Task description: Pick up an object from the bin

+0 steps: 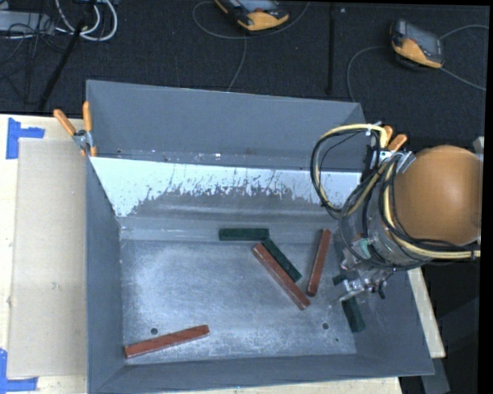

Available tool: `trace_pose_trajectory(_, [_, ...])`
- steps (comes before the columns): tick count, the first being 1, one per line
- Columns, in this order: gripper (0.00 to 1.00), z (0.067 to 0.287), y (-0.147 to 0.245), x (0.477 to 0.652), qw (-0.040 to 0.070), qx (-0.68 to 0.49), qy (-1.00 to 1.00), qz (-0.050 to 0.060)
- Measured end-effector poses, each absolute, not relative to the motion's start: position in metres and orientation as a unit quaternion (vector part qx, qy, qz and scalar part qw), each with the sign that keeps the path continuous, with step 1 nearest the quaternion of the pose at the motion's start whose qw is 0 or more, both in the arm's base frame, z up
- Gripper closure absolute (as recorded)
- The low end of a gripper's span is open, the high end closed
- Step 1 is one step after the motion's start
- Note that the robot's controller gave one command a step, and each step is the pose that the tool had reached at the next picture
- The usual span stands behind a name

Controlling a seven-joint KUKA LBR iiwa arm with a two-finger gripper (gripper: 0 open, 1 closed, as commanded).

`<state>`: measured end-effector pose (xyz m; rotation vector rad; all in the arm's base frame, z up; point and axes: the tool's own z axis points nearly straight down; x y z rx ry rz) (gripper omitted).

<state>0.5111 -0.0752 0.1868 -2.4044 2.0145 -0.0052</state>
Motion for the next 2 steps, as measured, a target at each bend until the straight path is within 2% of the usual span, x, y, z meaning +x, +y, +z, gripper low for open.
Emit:
trace_pose_trajectory(1, [1.0,0.261,-0.081,0.543,0.003,-0.76,0.649,-0.003])
trace_pose_trajectory(2, [1.0,0.253,-0.09,0.523,-0.001,-0.812,0.584,0.003])
